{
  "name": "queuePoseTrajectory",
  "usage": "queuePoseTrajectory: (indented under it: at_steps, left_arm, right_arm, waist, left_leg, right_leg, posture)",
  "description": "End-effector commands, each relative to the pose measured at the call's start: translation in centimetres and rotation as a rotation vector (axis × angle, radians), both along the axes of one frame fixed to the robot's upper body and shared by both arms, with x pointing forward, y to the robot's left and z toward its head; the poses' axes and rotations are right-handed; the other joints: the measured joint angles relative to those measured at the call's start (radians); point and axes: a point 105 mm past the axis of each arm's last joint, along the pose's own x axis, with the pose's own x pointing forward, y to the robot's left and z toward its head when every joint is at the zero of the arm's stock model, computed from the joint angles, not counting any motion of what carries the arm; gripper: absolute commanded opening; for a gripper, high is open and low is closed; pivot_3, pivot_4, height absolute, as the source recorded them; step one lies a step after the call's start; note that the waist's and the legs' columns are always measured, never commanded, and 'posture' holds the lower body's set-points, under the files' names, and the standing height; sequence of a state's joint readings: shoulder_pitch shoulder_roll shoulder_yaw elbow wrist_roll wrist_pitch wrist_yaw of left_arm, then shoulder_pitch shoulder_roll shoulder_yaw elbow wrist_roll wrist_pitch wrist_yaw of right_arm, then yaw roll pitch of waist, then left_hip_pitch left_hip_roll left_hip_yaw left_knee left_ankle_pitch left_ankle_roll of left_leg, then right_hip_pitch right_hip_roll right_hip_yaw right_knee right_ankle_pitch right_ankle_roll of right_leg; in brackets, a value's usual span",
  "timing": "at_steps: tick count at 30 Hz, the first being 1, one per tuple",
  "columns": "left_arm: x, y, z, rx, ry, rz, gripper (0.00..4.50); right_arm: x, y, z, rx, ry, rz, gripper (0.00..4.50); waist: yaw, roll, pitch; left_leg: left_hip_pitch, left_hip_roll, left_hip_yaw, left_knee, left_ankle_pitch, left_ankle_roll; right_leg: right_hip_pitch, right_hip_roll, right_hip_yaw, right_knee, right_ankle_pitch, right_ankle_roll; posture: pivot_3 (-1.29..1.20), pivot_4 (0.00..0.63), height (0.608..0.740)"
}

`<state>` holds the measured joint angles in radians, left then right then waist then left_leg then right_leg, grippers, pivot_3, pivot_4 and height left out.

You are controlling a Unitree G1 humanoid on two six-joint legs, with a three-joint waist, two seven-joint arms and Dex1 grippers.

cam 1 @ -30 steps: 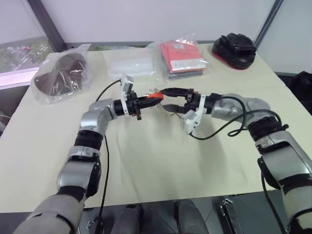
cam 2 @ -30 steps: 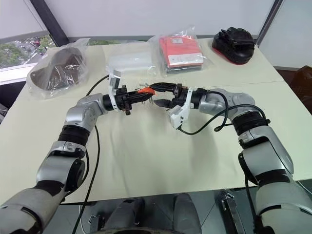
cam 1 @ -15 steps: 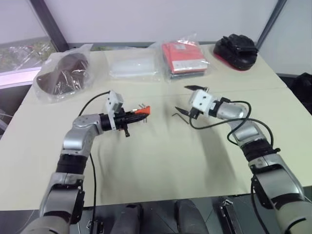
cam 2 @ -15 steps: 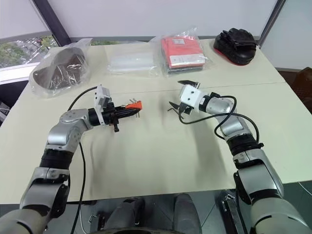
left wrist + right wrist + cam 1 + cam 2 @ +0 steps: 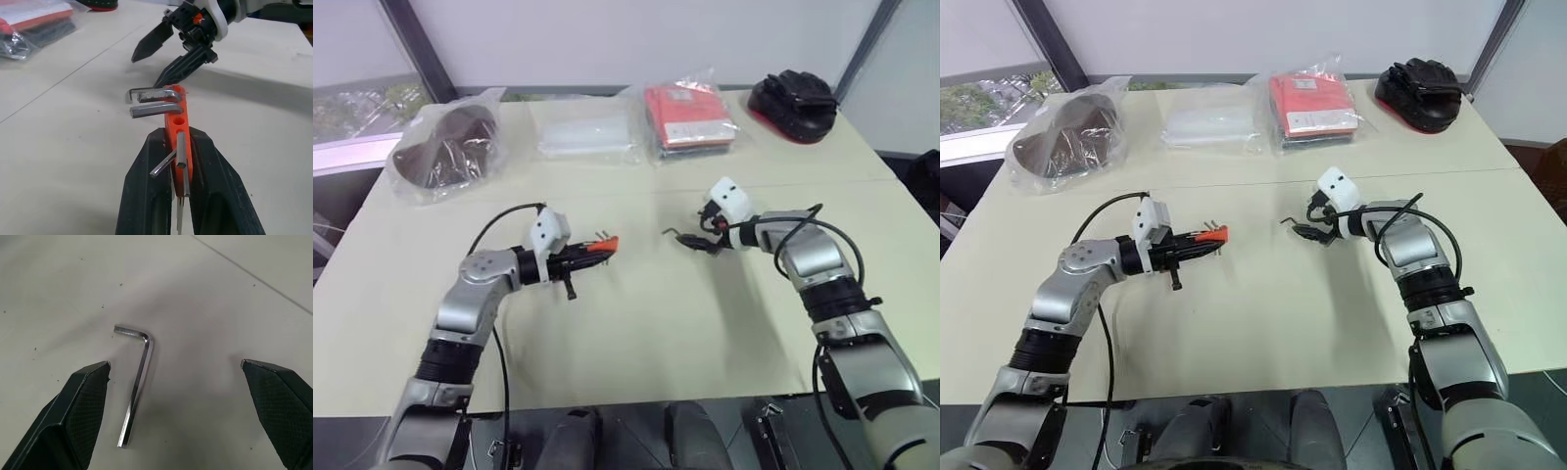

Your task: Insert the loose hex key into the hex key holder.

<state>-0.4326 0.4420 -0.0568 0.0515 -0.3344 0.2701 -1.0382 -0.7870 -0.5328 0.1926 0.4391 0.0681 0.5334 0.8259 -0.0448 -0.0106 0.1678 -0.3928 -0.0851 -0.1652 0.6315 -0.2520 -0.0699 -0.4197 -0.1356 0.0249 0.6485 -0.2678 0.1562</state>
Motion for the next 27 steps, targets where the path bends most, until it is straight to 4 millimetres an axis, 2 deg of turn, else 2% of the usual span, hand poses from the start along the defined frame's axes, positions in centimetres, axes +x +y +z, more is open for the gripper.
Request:
queuePoseTrajectory:
  at_steps: [1, 7, 8, 10, 11, 17, 19, 23, 27]
  left_arm:
    - [-0.2, -0.6, 0.8, -0.008, -0.05, -0.007, 0.0]
    - [0.9, -1.3, 1.0, -0.059, -0.045, 0.045, 0.0]
    - [0.9, -1.4, 1.0, -0.063, -0.043, 0.047, 0.0]
    - [0.7, -1.6, 0.6, -0.062, -0.038, 0.049, 0.0]
    - [0.7, -1.6, 0.4, -0.061, -0.037, 0.05, 0.0]
    - [0.7, -1.6, 0.1, -0.06, -0.04, 0.069, 0.0]
    - [0.7, -1.5, 0.0, -0.061, -0.043, 0.073, 0.0]
    - [1.3, -1.3, 0.1, -0.048, -0.054, 0.077, 0.0]
    - [2.2, -0.8, 0.5, -0.033, -0.06, 0.062, 0.0]
  right_arm:
    - [0.5, 0.6, 0.7, -0.022, -0.024, 0.012, 4.44]
    - [1.5, 1.9, -1.1, -0.066, 0.005, -0.001, 4.44]
    - [1.5, 1.9, -1.2, -0.067, 0.011, -0.003, 4.21]
    - [1.4, 2.1, -1.9, -0.068, 0.038, 0.001, 3.71]
    - [1.3, 2.2, -2.1, -0.068, 0.05, 0.002, 3.28]
    - [0.7, 2.2, -2.6, -0.02, 0.137, -0.01, 0.18]
    - [0.6, 2.0, -2.6, 0.004, 0.16, -0.032, 0.02]
    - [1.3, 2.5, 0.2, 0.056, 0.045, -0.012, 0.02]
    - [1.3, 4.3, 6.1, 0.128, -0.263, 0.13, 0.02]
  waist:
    - [0.0, 0.0, 0.0]
    - [-0.006, -0.001, -0.001]
    - [-0.007, -0.001, -0.001]
    - [-0.008, -0.001, -0.001]
    - [-0.008, -0.001, -0.001]
    - [-0.002, -0.001, -0.003]
    - [-0.001, -0.004, -0.005]
    - [0.0, -0.003, -0.005]
    - [-0.002, -0.003, -0.005]
  left_leg:
    - [0.0, 0.0, 0.0, 0.0, 0.0, 0.0]
    - [0.001, 0.0, 0.0, 0.0, 0.0, 0.0]
    - [0.001, 0.001, 0.0, 0.0, 0.0, 0.0]
    - [0.001, 0.001, 0.0, 0.0, 0.0, 0.0]
    - [0.001, 0.001, 0.0, 0.0, 0.0, 0.0]
    - [0.002, 0.001, 0.0, 0.001, 0.0, 0.0]
    - [0.002, 0.001, 0.0, 0.001, 0.0, 0.0]
    - [0.002, 0.0, 0.0, 0.0, 0.0, 0.0]
    - [0.001, 0.0, 0.0, 0.001, 0.0, 0.0]
  right_leg:
    - [0.0, 0.0, 0.0, 0.0, 0.0, 0.0]
    - [0.0, 0.0, 0.0, 0.0, 0.0, 0.0]
    - [0.0, 0.0, 0.0, 0.001, 0.0, 0.0]
    - [0.0, 0.0, 0.0, 0.001, 0.0, 0.0]
    - [0.0, 0.0, 0.0, 0.001, 0.0, 0.0]
    - [0.002, 0.0, 0.0, 0.001, 0.0, 0.0]
    - [0.002, 0.0, 0.0, 0.001, 0.0, 0.0]
    - [0.003, 0.0, 0.0, 0.0, 0.0, 0.0]
    - [0.001, 0.0, 0.0, 0.0, 0.0, 0.0]
  posture:
    - [0.0, 0.15, 0.74]
    - [0.0, 0.15, 0.74]
    - [0.0, 0.15, 0.74]
    - [0.0, 0.15, 0.74]
    - [0.0, 0.15, 0.74]
    - [0.0, 0.15, 0.74]
    - [0.0, 0.15, 0.74]
    - [0.0, 0.15, 0.74]
    - [0.0, 0.15, 0.74]
